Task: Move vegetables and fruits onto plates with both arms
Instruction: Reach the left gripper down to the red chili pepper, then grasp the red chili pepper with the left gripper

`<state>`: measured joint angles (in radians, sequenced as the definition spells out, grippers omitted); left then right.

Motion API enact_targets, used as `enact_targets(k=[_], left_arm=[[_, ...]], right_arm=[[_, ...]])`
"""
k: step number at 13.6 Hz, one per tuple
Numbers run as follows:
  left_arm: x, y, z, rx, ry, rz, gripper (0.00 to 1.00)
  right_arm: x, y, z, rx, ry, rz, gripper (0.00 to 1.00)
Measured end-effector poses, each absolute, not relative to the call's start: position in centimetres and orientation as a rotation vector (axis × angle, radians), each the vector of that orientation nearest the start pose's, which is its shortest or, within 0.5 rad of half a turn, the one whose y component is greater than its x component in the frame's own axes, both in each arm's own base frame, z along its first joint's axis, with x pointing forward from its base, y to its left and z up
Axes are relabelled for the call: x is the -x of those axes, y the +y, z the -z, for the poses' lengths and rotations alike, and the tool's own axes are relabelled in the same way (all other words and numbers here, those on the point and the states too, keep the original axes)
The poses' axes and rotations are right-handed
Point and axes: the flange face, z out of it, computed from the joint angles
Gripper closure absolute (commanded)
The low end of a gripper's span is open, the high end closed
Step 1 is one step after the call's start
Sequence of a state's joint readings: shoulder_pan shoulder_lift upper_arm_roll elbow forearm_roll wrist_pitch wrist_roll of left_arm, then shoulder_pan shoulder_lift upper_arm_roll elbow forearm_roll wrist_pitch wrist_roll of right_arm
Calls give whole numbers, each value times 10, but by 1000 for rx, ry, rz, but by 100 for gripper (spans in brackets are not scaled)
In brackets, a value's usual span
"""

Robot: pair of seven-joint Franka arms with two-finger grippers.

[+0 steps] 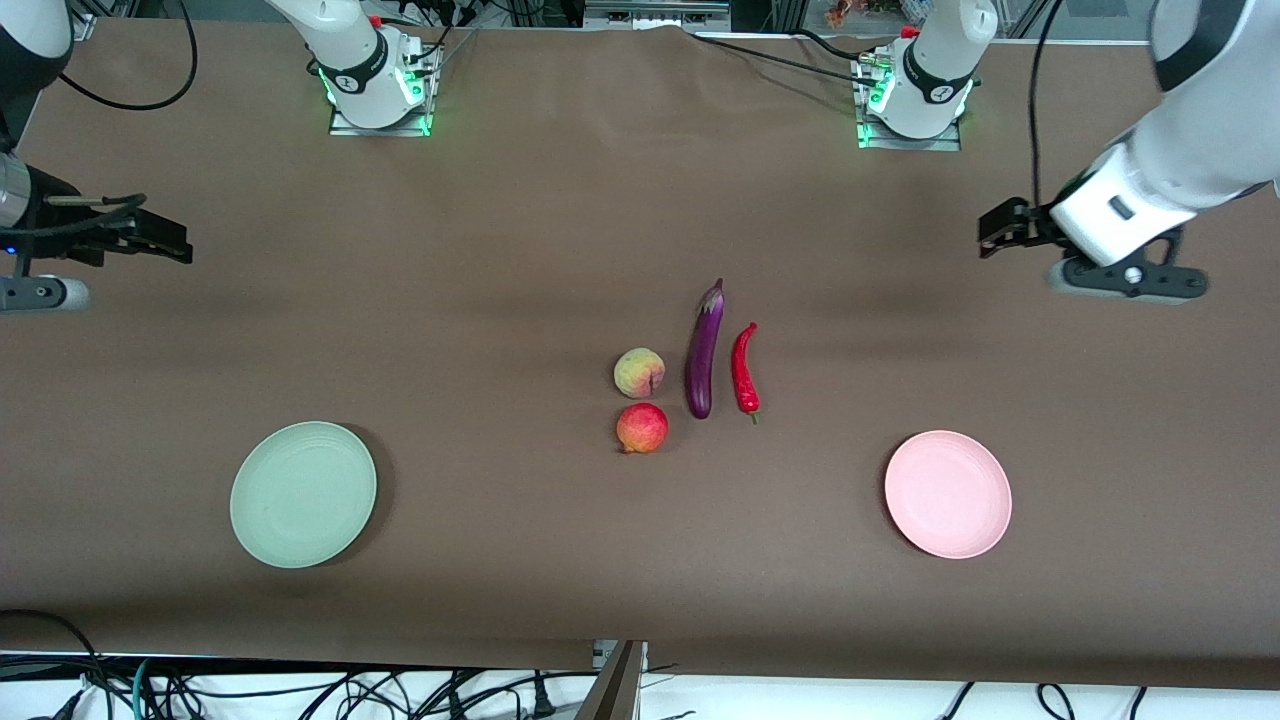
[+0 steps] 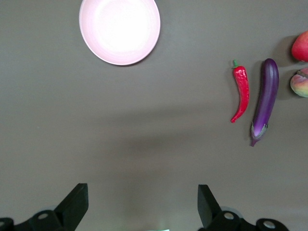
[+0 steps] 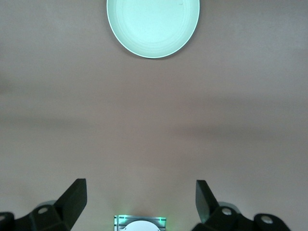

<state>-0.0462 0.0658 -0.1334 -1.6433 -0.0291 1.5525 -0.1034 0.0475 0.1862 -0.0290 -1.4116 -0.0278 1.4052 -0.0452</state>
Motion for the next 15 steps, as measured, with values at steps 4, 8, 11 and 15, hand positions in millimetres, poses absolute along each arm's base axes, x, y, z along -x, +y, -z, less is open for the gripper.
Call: enact_targets(k=[4, 8, 11, 15], left_arm=[[-573, -140, -521, 3160, 23, -213, 0], [-598, -205, -451, 3202, -136, -179, 0], [-606, -268, -383, 3231, -263, -147, 0], [-601, -325, -301, 3178, -294, -45, 0]], right_arm=[[-598, 14, -562, 3151, -115, -349, 0], [-598, 19, -562, 3141, -136, -351, 0], [-599, 20, -559, 3140, -142, -358, 0], [-601, 21, -553, 3138, -145, -374, 0]])
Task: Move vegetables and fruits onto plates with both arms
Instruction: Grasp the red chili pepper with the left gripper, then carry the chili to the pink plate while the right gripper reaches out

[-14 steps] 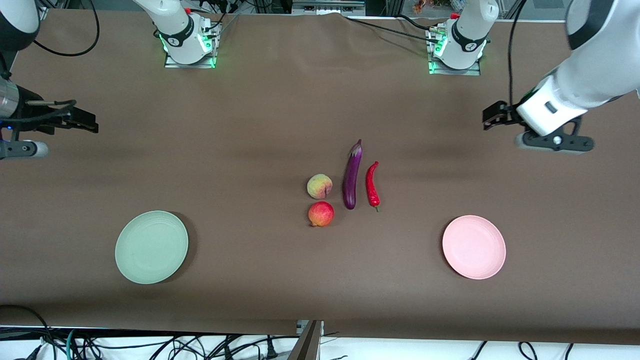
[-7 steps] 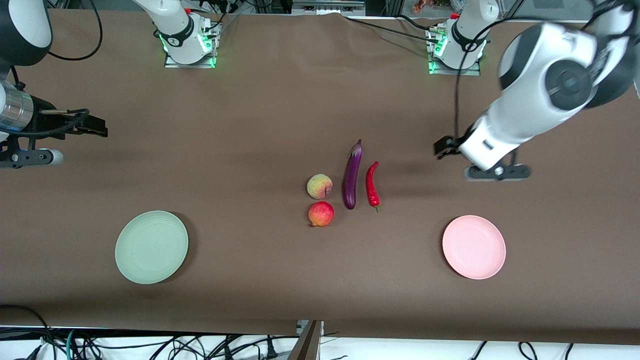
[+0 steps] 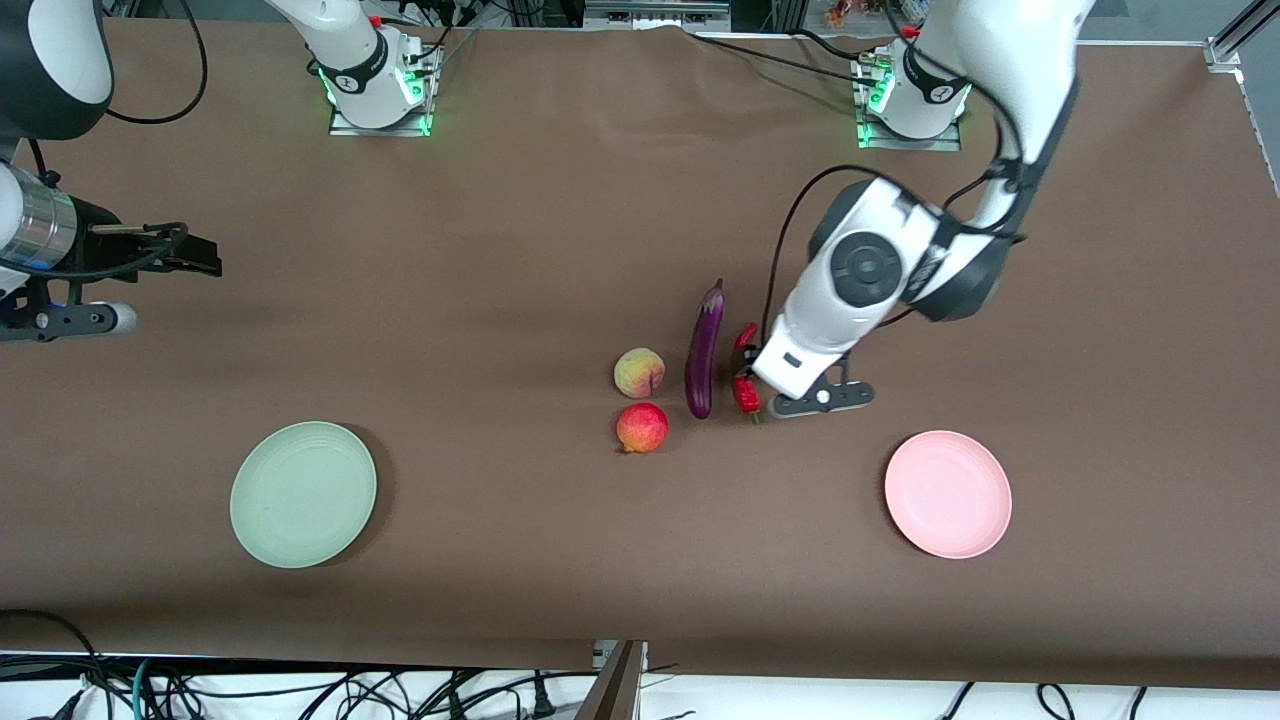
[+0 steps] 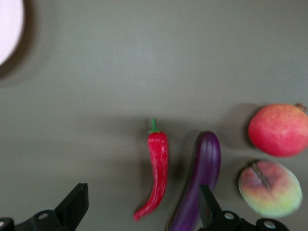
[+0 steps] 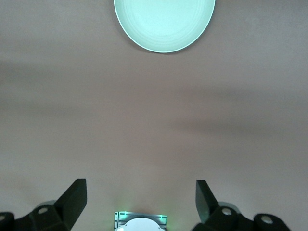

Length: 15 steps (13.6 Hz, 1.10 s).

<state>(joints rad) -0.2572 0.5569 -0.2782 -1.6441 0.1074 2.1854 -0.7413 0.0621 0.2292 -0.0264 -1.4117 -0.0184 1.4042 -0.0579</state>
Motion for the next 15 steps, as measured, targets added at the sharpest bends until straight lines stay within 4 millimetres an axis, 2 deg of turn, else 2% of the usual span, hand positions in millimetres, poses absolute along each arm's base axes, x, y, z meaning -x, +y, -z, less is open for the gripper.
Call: enact_targets(k=[3, 4, 6, 8, 9, 13, 15], left_arm=[[-599, -338, -248, 3197, -303, -51, 0], [-598, -340, -232, 3190, -287, -58, 3], [-593, -342, -210, 3160, -224, -63, 22], [-587, -346, -196, 3147, -196, -84, 47], [-585, -348, -191, 3144, -189, -95, 50], [-579, -348, -175, 3133, -182, -132, 84], [-581, -346, -175, 3132, -186, -131, 86]], right_arm=[[-602, 24, -550, 3137, -153, -379, 0], [-602, 26, -550, 3137, -158, -379, 0], [-604, 29, -549, 3139, -166, -366, 0], [-609, 30, -548, 3145, -167, -320, 0], [-610, 30, -548, 3145, -167, -314, 0], [-610, 30, -548, 3145, -167, -313, 0], [-610, 30, -548, 3145, -167, -313, 0]])
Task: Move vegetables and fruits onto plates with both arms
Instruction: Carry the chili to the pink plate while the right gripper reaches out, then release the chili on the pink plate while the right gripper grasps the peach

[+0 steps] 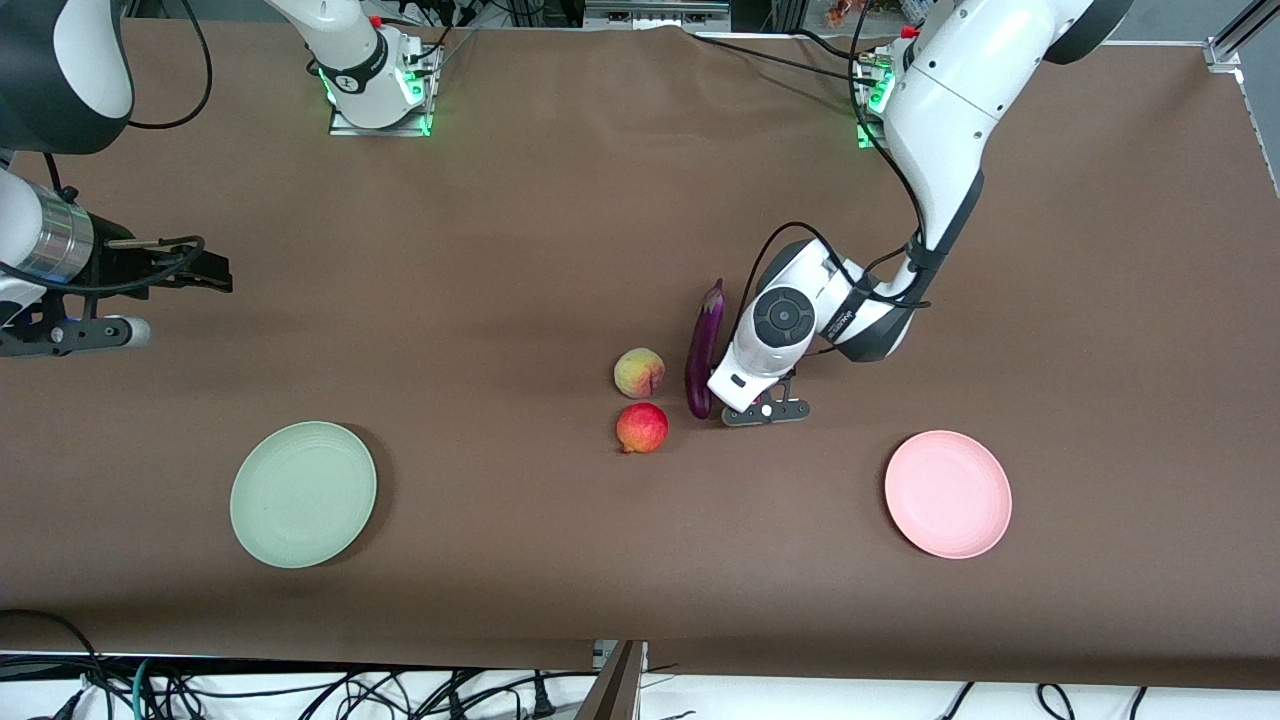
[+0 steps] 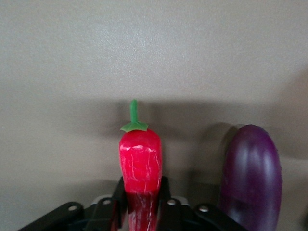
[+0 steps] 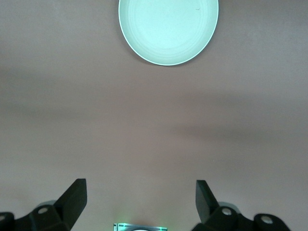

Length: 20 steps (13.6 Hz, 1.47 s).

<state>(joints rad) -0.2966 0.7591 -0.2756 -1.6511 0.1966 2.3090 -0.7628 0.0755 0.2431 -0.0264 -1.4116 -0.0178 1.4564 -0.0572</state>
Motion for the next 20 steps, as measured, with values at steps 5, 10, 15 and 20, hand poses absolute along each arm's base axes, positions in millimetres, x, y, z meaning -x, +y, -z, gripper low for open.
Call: enact_targets(k=[5, 10, 15, 20], left_arm=[[-627, -296, -235, 3142, -252, -8, 86], [-679, -147, -297, 3128, -63, 74, 86], [-713, -49, -277, 3043, 385, 111, 86], [-732, -61, -232, 3048, 534, 127, 85]], right_arm=[[-610, 32, -548, 3145, -172, -313, 0], [-610, 38, -548, 3142, -186, -305, 0], [-621, 97, -531, 3067, -107, -240, 0], [-643, 239, -445, 3069, 41, -93, 0]])
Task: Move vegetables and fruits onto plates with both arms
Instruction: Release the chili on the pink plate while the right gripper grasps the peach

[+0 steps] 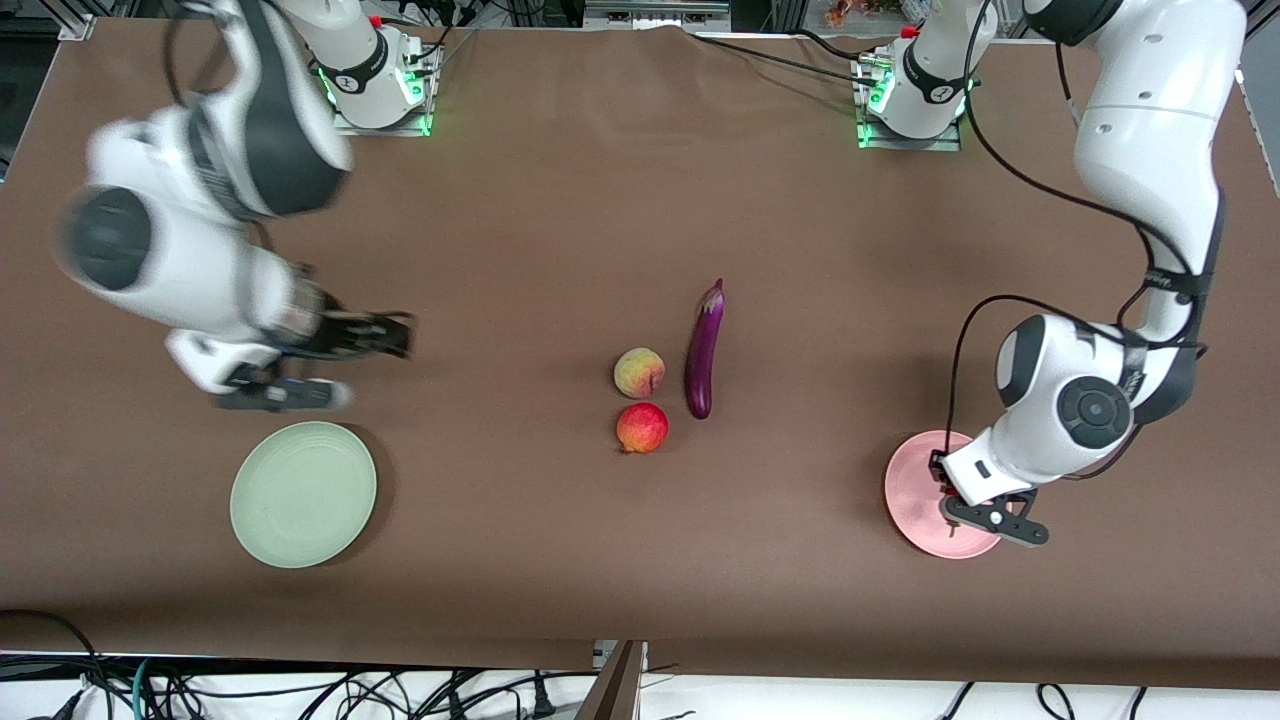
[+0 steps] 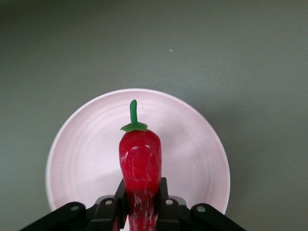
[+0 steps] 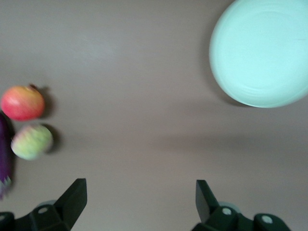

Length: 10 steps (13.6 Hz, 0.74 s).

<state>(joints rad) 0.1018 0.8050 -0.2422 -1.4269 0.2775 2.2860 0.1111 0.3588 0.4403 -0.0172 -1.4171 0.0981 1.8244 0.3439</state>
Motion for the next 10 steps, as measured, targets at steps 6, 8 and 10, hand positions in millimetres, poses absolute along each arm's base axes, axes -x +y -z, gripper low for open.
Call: enact_targets(k=[6, 8, 10], left_arm=[[-733, -65, -208, 3060, 540, 120, 0], [-733, -65, -209, 3061, 540, 122, 0], [-735, -66, -213, 3061, 540, 136, 0]], right_arm=[[-617, 389, -345, 3013, 219, 62, 0], [-602, 423, -316, 3001, 211, 83, 0], [-595, 441, -291, 2994, 195, 101, 0]])
